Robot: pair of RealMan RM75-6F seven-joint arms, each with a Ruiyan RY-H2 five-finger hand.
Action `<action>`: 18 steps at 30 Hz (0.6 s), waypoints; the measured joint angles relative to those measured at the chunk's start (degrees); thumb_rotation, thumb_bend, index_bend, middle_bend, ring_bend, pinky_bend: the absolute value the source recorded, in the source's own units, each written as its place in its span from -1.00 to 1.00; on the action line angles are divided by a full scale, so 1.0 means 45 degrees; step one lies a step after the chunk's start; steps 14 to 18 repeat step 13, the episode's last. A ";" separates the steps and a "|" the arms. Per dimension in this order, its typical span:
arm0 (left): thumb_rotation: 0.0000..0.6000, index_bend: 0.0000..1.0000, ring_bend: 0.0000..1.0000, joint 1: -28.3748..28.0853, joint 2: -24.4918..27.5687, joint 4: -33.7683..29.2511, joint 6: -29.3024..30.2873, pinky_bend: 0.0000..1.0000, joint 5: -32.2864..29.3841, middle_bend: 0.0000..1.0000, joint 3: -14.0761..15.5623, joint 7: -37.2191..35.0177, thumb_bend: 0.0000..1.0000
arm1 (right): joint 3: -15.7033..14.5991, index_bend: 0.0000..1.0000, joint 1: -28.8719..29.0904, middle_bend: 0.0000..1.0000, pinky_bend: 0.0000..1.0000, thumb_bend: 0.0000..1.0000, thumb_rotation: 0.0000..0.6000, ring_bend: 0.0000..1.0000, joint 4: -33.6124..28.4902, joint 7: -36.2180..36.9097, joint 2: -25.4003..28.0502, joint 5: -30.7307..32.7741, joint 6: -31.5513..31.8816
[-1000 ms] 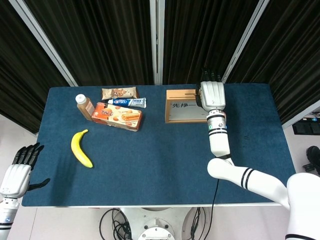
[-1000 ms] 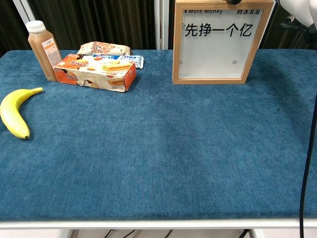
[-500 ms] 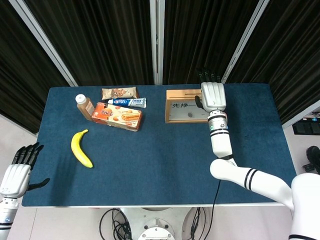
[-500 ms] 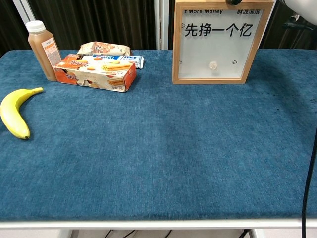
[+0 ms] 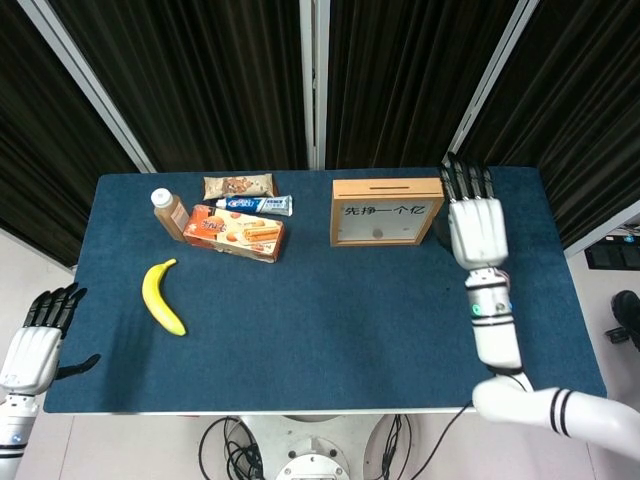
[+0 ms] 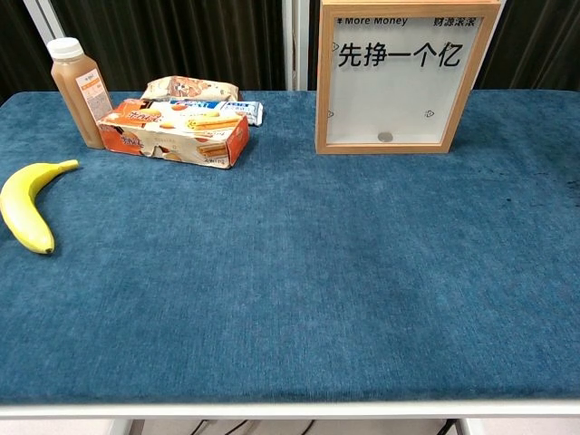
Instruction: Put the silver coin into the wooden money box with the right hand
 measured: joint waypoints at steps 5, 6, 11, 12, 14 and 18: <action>1.00 -0.95 -1.00 -0.0003 -0.0021 -0.0204 0.0106 -1.00 0.0083 -1.00 -0.0014 0.0370 -0.75 | -0.2749 -1.00 -0.2926 -1.00 -1.00 -0.48 1.00 -1.00 -0.0155 0.0561 0.0309 -0.1717 0.2124; 1.00 -0.95 -1.00 -0.0004 -0.0018 -0.0241 0.0109 -1.00 0.0099 -1.00 -0.0008 0.0441 -0.75 | -0.3194 -1.00 -0.3395 -1.00 -1.00 -0.52 1.00 -1.00 -0.0096 0.0731 0.0355 -0.1843 0.2228; 1.00 -0.95 -1.00 -0.0019 0.0025 -0.0413 0.0104 -1.00 0.0135 -1.00 0.0006 0.0713 -0.76 | -0.4509 -1.00 -0.5090 -1.00 -1.00 -0.60 1.00 -1.00 0.0656 0.2100 0.0527 -0.2513 0.2360; 1.00 -0.95 -1.00 -0.0025 0.0027 -0.0409 0.0089 -1.00 0.0122 -1.00 0.0002 0.0735 -0.76 | -0.4592 -1.00 -0.5308 -1.00 -1.00 -0.60 1.00 -1.00 0.0815 0.2345 0.0534 -0.2607 0.2359; 1.00 -0.95 -1.00 -0.0032 0.0027 -0.0396 0.0077 -1.00 0.0105 -1.00 -0.0007 0.0751 -0.76 | -0.4673 -1.00 -0.5573 -1.00 -1.00 -0.60 1.00 -1.00 0.1032 0.2620 0.0535 -0.2735 0.2340; 1.00 -0.95 -1.00 -0.0032 0.0027 -0.0396 0.0077 -1.00 0.0105 -1.00 -0.0007 0.0751 -0.76 | -0.4673 -1.00 -0.5573 -1.00 -1.00 -0.60 1.00 -1.00 0.1032 0.2620 0.0535 -0.2735 0.2340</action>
